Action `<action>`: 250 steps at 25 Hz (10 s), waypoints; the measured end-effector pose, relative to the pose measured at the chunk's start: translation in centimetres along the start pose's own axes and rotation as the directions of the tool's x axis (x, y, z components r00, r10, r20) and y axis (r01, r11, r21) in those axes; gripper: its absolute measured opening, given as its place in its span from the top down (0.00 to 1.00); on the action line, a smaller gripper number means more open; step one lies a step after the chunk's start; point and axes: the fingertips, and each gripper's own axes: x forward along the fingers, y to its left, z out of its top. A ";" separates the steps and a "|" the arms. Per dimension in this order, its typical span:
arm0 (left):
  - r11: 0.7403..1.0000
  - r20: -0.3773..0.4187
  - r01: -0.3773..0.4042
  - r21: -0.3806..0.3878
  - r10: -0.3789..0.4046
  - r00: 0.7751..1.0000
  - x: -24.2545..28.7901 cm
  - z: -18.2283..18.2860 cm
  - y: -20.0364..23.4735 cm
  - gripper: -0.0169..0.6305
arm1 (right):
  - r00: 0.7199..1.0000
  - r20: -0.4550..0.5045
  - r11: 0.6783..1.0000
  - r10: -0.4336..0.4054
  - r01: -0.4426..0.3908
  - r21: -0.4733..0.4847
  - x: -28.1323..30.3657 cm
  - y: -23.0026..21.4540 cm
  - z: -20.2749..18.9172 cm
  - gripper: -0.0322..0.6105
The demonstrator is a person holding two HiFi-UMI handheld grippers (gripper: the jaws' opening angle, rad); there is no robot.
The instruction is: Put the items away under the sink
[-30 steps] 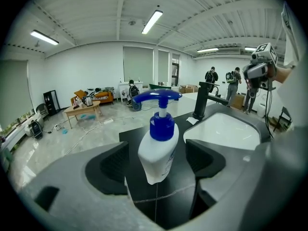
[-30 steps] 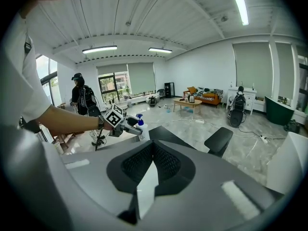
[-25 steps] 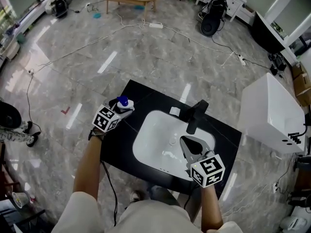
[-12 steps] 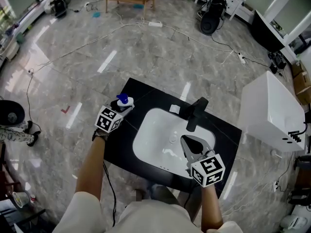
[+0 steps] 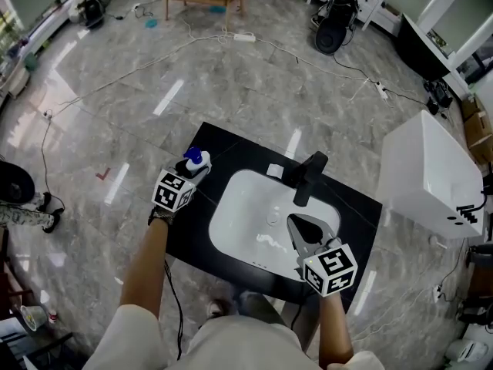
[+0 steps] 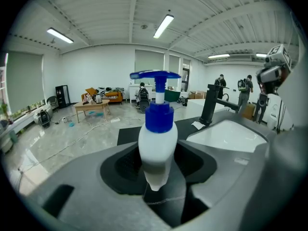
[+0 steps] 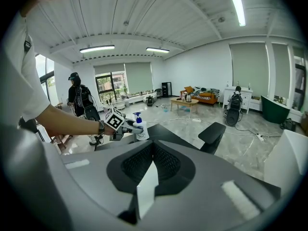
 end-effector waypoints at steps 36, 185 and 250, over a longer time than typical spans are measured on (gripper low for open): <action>0.997 0.153 -0.070 0.028 0.065 0.986 -19.6 3.2 -9.9 0.66 | 0.991 0.133 0.998 -0.005 0.013 -0.063 -10.3 11.1 0.6 0.94; 0.931 0.357 0.250 0.265 -0.335 0.872 23.4 -49.6 -41.8 0.69 | 0.901 0.257 0.934 -0.350 0.355 0.028 -7.8 7.9 -62.9 0.94; 0.947 0.530 -0.166 0.273 -0.004 0.848 -22.5 -41.7 -46.3 0.98 | 0.887 0.461 0.968 -0.031 0.141 -0.206 -17.3 23.5 -52.9 0.94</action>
